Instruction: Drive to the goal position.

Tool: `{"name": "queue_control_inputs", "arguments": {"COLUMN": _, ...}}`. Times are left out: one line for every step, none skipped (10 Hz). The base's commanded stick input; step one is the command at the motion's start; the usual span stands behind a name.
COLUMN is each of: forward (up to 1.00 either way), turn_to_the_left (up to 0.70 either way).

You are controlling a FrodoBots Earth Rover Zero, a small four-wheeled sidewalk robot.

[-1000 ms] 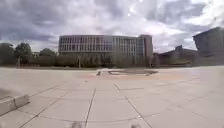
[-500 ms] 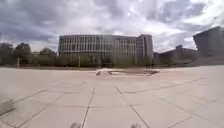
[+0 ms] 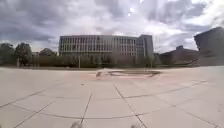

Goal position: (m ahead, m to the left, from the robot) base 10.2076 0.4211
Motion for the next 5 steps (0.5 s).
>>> {"name": "queue_control_inputs", "arguments": {"forward": 0.7, "turn_to_the_left": 0.02}}
{"name": "queue_control_inputs", "arguments": {"forward": 0.7, "turn_to_the_left": 0.0}}
{"name": "queue_control_inputs", "arguments": {"forward": 0.7, "turn_to_the_left": 0.0}}
{"name": "queue_control_inputs", "arguments": {"forward": 0.7, "turn_to_the_left": 0.0}}
{"name": "queue_control_inputs", "arguments": {"forward": 0.7, "turn_to_the_left": 0.0}}
